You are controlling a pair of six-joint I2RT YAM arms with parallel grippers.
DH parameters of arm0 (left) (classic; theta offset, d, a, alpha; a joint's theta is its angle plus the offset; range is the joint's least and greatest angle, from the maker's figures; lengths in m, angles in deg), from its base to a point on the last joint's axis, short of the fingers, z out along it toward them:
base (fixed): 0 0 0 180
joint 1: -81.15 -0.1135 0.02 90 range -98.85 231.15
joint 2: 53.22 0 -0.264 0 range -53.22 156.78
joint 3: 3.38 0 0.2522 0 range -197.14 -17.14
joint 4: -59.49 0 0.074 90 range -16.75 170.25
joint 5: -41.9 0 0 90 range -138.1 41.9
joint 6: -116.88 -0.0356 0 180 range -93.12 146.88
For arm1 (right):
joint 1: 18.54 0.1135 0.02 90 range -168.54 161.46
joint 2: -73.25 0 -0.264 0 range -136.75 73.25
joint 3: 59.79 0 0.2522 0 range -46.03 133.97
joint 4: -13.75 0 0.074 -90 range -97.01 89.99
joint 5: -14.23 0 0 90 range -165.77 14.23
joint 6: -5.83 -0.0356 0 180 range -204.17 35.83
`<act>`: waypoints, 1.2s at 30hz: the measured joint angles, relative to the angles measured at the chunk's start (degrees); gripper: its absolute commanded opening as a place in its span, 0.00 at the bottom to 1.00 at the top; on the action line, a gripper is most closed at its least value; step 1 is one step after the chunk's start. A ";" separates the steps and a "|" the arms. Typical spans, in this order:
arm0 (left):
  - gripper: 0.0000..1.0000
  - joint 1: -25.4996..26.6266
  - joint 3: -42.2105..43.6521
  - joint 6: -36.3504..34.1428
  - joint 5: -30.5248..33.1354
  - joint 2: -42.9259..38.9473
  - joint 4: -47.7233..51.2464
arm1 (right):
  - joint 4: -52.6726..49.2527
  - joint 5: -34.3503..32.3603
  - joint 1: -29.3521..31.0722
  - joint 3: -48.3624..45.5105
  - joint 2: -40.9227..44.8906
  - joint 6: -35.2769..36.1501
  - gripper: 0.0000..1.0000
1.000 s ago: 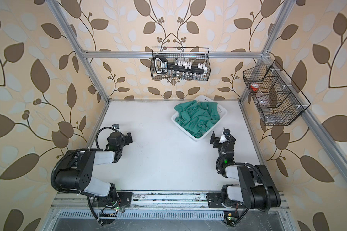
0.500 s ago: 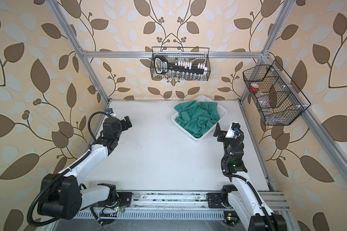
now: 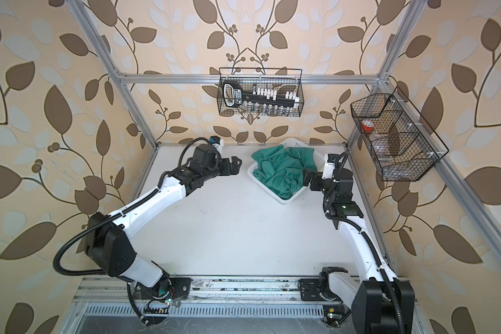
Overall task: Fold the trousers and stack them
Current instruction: 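Grasp the green trousers with the left gripper while right grips basket rim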
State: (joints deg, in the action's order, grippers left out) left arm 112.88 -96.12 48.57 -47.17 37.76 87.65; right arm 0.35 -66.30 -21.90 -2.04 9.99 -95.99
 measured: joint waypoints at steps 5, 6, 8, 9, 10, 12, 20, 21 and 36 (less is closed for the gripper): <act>0.99 5.35 -10.36 0.00 -0.72 9.73 3.48 | -2.36 2.14 -1.36 0.50 -5.11 -2.21 1.00; 0.99 5.99 -12.09 0.00 -0.76 11.54 3.98 | -2.62 2.43 -1.44 0.55 -5.88 -2.43 1.00; 0.99 7.15 -16.55 -0.02 -0.79 16.04 5.35 | -3.54 2.84 -1.55 1.07 -7.58 -3.19 1.00; 0.99 7.72 -18.75 -0.04 -0.76 18.38 5.75 | -3.85 2.84 -1.57 1.33 -8.22 -3.50 1.00; 0.99 8.13 -20.50 -0.04 -0.72 20.24 6.23 | -4.09 2.89 -1.62 1.53 -8.63 -3.69 1.00; 0.99 8.87 -25.16 -0.07 -0.70 24.87 7.65 | -4.48 3.04 -1.84 1.88 -9.20 -3.98 1.00; 0.99 10.36 -39.67 -0.55 0.57 39.63 12.26 | -6.23 2.99 -2.58 3.28 -11.08 -4.68 0.98; 0.99 10.38 -41.16 -0.66 1.05 41.05 12.66 | -6.40 3.02 -2.67 3.28 -11.23 -4.70 0.97; 0.99 10.73 -56.92 -3.54 4.61 56.00 15.39 | -7.41 3.02 -2.67 3.28 -14.38 -5.49 0.92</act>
State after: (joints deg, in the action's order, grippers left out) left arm 123.61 -153.04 45.03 -42.56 93.76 103.03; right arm -7.06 -63.28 -24.57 1.24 -4.39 -101.47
